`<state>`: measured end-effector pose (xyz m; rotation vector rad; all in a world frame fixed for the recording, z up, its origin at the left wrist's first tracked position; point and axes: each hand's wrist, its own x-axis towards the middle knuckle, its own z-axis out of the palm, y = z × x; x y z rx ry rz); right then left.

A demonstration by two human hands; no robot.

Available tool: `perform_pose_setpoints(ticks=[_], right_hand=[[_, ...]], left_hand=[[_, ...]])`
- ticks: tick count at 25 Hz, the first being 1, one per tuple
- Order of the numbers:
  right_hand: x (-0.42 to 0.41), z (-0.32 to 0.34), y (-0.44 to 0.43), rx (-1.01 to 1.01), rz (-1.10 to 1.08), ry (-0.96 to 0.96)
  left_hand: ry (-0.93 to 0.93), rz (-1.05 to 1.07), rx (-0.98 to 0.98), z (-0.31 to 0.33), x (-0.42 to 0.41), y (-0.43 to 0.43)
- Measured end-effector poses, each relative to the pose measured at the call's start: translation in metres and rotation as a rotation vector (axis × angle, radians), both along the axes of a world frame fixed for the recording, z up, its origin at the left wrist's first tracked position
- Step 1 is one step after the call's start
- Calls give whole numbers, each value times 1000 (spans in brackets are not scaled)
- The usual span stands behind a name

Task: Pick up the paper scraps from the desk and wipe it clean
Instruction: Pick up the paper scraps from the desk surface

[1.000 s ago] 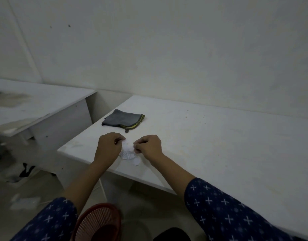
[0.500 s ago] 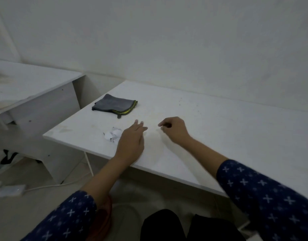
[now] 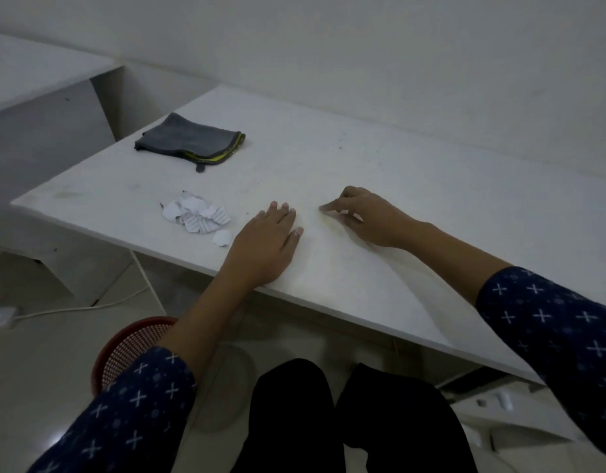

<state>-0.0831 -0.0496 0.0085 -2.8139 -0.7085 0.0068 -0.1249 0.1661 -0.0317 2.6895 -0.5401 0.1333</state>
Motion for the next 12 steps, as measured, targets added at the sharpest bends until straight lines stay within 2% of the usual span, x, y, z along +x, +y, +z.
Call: perform_pose_setpoints(ticks=[12], right_hand=[[14,2,6,135,-7,150]], left_hand=[[-8,-4,-35,1,3,-3]])
